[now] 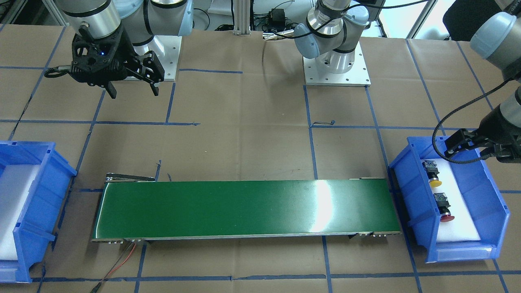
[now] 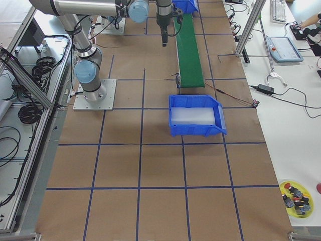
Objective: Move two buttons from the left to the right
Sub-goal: 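Move the left gripper over the blue bin of buttons, then lower the left gripper and grasp the yellow push button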
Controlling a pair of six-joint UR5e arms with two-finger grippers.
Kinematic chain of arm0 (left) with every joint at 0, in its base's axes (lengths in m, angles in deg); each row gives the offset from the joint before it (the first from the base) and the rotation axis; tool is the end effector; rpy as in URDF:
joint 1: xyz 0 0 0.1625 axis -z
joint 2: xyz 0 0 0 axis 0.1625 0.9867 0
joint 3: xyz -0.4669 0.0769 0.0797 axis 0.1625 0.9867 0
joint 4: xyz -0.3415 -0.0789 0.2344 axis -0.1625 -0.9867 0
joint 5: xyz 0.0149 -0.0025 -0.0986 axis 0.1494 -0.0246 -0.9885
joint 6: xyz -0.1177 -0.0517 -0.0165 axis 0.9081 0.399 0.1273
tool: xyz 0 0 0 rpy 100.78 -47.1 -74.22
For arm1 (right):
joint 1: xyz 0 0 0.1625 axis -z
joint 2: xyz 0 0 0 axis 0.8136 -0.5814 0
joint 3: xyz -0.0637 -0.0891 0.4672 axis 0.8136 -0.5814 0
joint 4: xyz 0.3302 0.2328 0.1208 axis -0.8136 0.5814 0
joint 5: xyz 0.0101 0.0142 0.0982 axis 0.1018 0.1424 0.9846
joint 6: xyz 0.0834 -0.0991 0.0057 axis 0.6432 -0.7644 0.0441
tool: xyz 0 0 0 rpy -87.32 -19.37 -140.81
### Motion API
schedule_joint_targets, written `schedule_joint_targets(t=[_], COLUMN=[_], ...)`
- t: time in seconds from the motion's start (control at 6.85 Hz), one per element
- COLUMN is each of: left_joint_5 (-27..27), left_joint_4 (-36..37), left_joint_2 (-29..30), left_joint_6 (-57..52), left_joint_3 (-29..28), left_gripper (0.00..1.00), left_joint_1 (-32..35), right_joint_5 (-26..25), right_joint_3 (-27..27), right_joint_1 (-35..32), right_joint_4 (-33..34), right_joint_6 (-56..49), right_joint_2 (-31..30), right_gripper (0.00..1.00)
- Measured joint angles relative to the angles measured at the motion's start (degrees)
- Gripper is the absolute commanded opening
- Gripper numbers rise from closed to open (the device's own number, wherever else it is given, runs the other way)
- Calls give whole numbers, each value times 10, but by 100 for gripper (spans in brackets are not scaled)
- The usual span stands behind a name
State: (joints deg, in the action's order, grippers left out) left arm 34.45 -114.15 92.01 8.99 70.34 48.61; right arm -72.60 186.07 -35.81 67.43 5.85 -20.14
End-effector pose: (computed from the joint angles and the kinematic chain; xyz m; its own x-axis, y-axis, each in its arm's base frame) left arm 0.1983 -0.5611 0.3819 -0.9985 0.0312 -0.0458 0.0319 0.9994 -0.0157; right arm 0.1416 -0.4439 0.4877 -0.9963 -0.0718 -0.0471 -0.0704 0.9970 -0.0308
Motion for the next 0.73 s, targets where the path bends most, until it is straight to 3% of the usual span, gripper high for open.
schedule_joint_targets(t=[0.29, 0.73], left_joint_5=[-7, -22], left_joint_4=[65, 164], left_joint_2=[28, 45], left_joint_6=[-1, -2], left_joint_3=[23, 102], left_gripper=[100, 100], left_joint_1=[-6, -21], right_joint_5=[0, -1], right_joint_3=[0, -2], right_joint_1=[0, 0], right_joint_4=[0, -2], right_joint_6=[0, 3], right_joint_2=[3, 19], right_gripper=[100, 100])
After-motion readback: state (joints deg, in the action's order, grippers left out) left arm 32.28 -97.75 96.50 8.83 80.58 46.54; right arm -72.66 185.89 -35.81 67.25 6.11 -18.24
